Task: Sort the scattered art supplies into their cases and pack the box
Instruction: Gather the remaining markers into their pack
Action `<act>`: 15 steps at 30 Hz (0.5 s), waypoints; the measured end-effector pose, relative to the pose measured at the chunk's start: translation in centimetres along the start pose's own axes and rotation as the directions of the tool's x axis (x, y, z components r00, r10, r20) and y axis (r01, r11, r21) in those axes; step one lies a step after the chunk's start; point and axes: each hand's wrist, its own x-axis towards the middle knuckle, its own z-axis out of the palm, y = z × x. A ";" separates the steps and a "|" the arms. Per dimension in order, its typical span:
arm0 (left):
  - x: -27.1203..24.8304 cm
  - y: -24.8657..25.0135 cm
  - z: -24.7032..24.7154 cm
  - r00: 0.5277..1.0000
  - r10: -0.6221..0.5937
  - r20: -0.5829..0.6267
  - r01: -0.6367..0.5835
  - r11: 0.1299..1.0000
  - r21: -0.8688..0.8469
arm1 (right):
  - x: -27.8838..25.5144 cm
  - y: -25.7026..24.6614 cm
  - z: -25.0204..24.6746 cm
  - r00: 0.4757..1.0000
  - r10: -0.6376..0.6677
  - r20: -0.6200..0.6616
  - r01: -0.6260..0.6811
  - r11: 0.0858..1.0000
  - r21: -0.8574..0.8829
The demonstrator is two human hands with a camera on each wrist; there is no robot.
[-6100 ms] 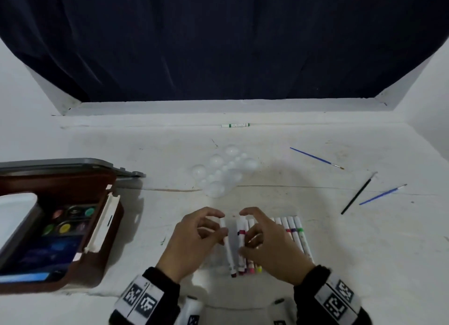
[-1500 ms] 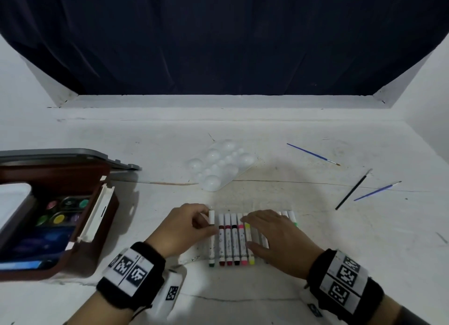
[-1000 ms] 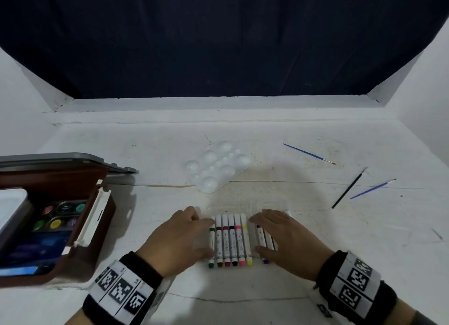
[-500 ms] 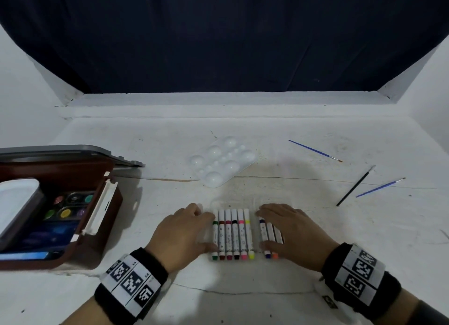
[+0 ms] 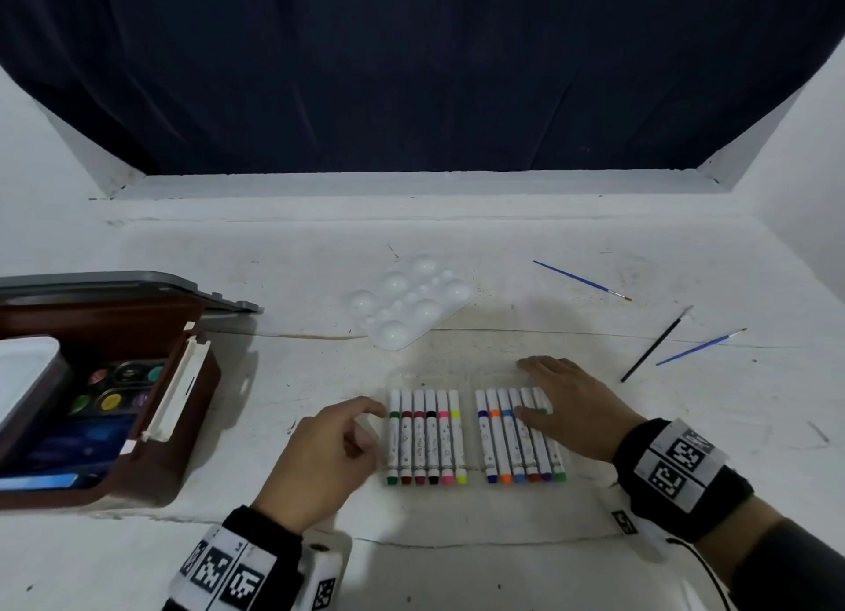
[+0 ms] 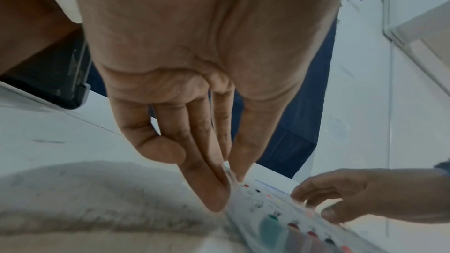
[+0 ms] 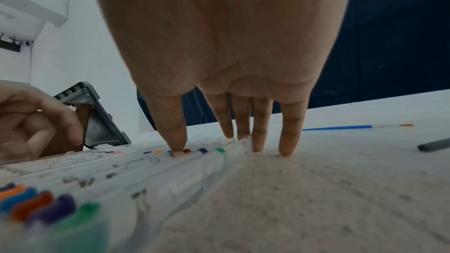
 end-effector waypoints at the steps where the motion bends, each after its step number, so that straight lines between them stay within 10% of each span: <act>1: 0.1 0.4 -0.6 0.999 0.016 -0.028 -0.016 1.000 -0.013 | -0.1 -0.2 0.0 1.000 0.000 0.002 0.000 1.000 -0.012; 7: 2.9 4.7 -5.2 0.944 0.213 -0.254 -0.198 0.977 0.082 | -0.7 -2.7 0.2 0.999 -0.024 0.026 0.026 0.998 -0.057; 15: 2.7 5.7 -3.6 0.923 0.384 0.003 -0.370 0.886 0.281 | -2.7 -5.3 2.5 0.989 -0.150 0.008 0.150 0.988 0.025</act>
